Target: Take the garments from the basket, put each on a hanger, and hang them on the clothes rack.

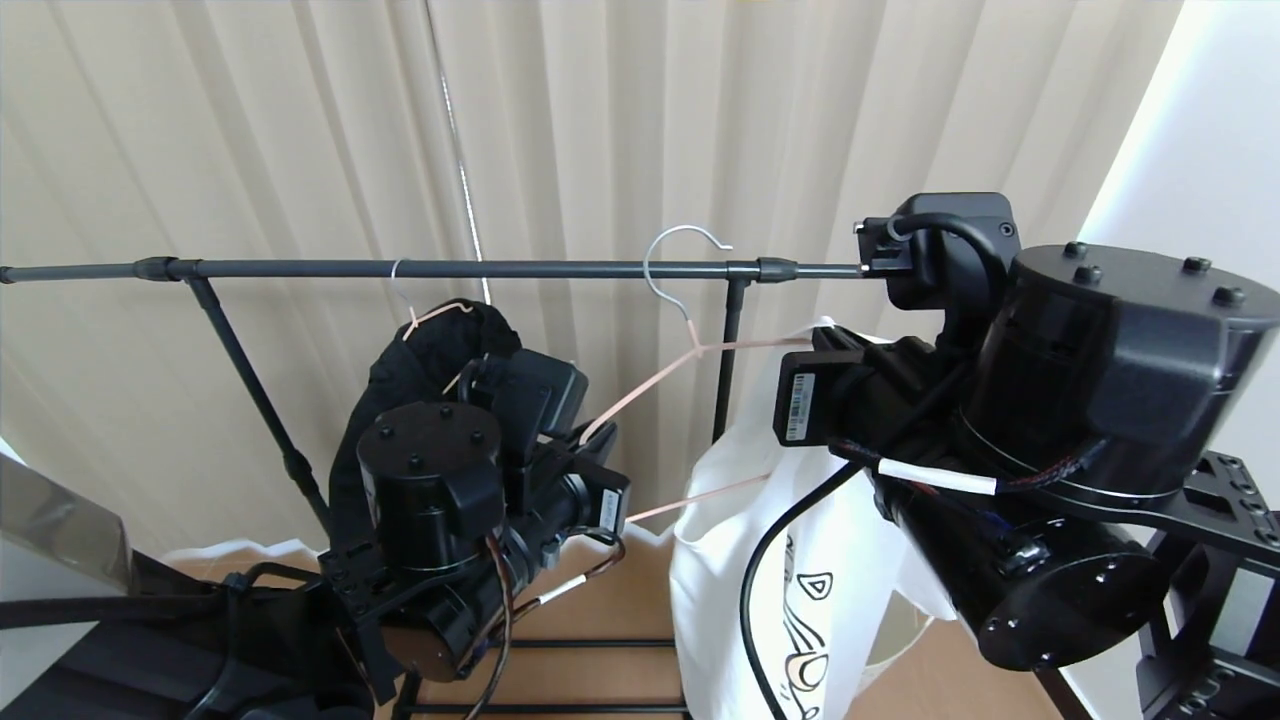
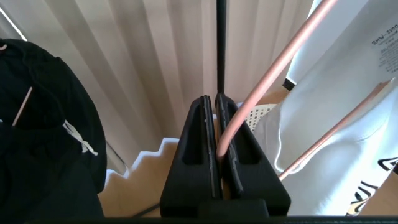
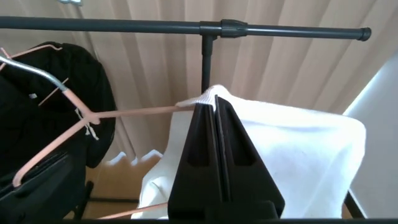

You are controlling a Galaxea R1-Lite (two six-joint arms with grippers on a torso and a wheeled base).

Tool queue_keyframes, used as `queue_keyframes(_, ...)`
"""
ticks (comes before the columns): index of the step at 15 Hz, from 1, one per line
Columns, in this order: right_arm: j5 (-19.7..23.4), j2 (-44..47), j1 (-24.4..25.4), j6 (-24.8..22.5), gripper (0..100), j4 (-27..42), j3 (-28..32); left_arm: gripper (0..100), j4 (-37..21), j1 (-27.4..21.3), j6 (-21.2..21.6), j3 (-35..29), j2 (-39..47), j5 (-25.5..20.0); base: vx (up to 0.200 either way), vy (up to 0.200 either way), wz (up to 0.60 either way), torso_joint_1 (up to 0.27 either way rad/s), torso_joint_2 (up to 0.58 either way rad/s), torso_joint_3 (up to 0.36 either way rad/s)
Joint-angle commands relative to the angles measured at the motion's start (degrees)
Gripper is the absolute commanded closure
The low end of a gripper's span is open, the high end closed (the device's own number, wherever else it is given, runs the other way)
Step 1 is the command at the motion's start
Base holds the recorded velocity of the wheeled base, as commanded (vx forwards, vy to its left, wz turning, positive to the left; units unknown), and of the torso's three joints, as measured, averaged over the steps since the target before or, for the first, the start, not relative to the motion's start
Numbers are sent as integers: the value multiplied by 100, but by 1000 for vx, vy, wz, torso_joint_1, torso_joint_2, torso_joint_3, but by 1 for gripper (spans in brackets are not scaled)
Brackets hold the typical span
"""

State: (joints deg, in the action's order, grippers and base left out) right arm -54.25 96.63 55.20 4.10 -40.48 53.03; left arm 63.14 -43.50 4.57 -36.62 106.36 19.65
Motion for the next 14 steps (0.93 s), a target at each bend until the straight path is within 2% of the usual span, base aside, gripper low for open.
queue_keyframes(1, 2, 48, 79, -5, 100, -3, 50, 100, 6, -63, -9, 15, -2, 4, 0, 0, 0, 0, 0, 0)
queue_keyframes(6, 345, 4, 395, 3, 100, -30, 164, 100, 6, -124, -9, 15, -2, 21, 0, 0, 0, 0, 0, 0)
queue_keyframes(12, 424, 101, 580, -5, 100, -276, 181, 100, 6, -177, -9, 32, -63, 12, 0, 0, 0, 0, 0, 0)
queue_keyframes(13, 424, 101, 580, -14, 0, -276, 181, 100, 15, -194, -9, 50, -98, 12, 0, 0, 0, 0, 0, 0)
queue_keyframes(14, 424, 57, 580, -58, 0, -293, 164, 100, 15, -194, -18, 76, -125, 21, 0, 0, 0, 0, 0, 0)
